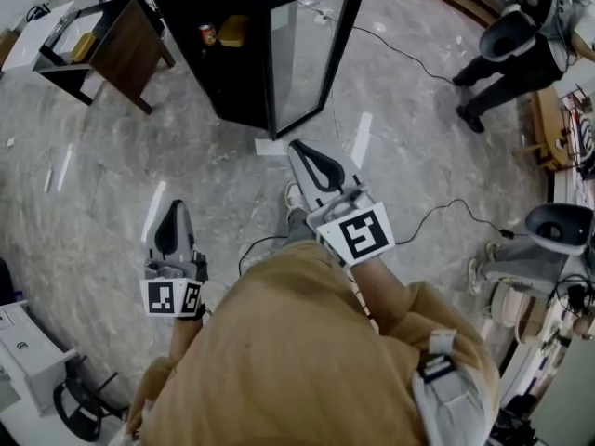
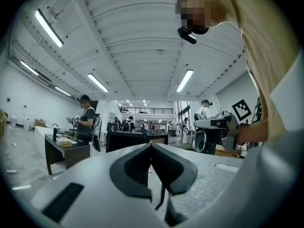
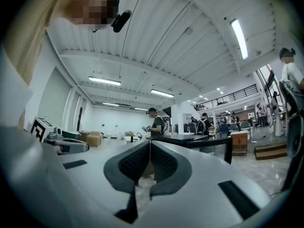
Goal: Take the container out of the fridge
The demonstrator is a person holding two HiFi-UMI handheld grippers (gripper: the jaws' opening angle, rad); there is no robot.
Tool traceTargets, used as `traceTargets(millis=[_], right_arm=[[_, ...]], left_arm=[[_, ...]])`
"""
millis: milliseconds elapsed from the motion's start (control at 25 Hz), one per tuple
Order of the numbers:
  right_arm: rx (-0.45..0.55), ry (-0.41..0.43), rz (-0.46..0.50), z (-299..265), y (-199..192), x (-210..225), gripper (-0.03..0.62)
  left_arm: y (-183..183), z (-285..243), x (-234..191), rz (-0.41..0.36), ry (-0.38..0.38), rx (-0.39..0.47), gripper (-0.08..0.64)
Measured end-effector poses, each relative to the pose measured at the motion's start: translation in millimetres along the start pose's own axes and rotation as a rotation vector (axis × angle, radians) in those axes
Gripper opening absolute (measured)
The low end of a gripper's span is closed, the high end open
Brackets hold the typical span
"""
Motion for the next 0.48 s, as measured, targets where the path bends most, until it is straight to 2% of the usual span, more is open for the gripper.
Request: traceTargets(millis=[160,480], right_arm=[[0.027,0.006,-0.002,-37,2,29,0.003],[0.03,-0.036,-0.028,-107,-3,107,0.003]], left_arm=[[0,-38,-15,-0.01,0.018,-0.008,-0.001],[6,-143,-45,-0.02,0.014,-0.02,-0.002]])
Point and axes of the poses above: the fingertips, and each gripper's own axes: z backward along the fingers, x to its right, y out of its top, the point moved 1 cm from there along z, backward along the fingers, and after that the axes turned 3 degrees about -y, right-handed, at the moved point
